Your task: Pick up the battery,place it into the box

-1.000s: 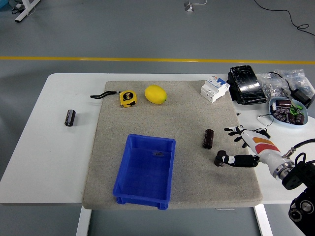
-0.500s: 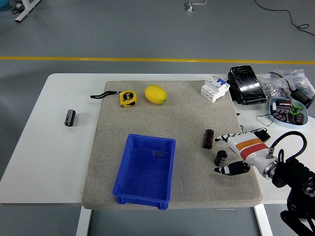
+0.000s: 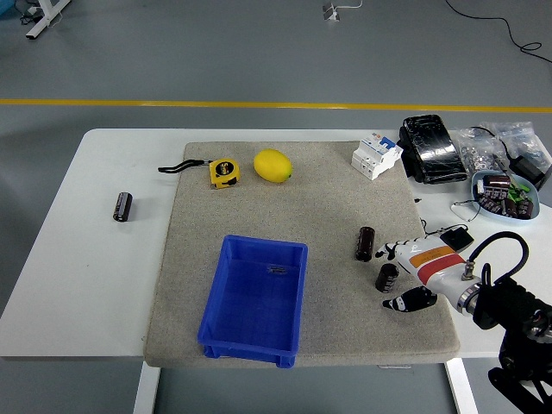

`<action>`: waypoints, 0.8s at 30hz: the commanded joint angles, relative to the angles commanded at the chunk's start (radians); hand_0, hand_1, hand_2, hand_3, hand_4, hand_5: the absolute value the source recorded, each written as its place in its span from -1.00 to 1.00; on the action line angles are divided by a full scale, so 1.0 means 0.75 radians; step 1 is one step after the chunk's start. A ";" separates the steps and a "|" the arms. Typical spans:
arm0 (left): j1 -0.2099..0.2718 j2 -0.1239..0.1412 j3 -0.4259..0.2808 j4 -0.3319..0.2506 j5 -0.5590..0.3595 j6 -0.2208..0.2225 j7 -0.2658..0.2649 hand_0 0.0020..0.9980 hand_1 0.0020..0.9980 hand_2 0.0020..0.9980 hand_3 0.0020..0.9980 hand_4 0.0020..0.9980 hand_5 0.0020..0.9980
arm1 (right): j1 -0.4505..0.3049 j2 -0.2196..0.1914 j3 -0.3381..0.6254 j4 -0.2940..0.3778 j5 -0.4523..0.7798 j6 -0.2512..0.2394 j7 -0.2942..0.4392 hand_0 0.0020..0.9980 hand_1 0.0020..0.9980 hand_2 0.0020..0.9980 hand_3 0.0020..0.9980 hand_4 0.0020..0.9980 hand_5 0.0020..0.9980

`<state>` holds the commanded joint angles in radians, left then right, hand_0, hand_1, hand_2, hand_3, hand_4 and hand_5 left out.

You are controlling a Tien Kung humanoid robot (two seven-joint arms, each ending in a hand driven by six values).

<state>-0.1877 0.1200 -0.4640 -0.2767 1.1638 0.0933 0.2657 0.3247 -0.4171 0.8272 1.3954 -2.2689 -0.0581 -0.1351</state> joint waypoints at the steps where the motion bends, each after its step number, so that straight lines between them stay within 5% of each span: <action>1: -0.001 0.000 0.000 0.000 0.003 -0.001 0.000 0.45 0.47 0.53 0.28 0.38 0.35 | 0.001 0.000 0.000 -0.001 0.000 -0.003 0.000 -0.03 0.14 0.30 0.45 1.00 -0.34; 3: -0.003 0.000 0.001 0.000 0.002 -0.001 -0.002 0.45 0.47 0.53 0.28 0.38 0.35 | 0.002 0.000 0.000 -0.004 0.000 -0.018 0.001 -0.03 0.14 0.30 0.45 1.00 -0.34; 4: -0.004 0.000 0.003 0.000 -0.002 0.001 -0.003 0.45 0.45 0.52 0.28 0.37 0.35 | 0.003 -0.001 -0.001 -0.006 0.000 -0.022 0.002 -0.18 0.03 0.19 0.23 1.00 -0.41; 24: -0.008 0.000 0.006 -0.001 -0.005 0.002 -0.005 0.43 0.45 0.51 0.28 0.35 0.34 | 0.011 0.005 -0.022 -0.036 0.000 -0.035 0.010 -0.40 -0.09 0.02 0.05 0.96 -0.50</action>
<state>-0.1940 0.1203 -0.4592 -0.2773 1.1598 0.0945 0.2620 0.3331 -0.4130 0.8107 1.3685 -2.2689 -0.0845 -0.1277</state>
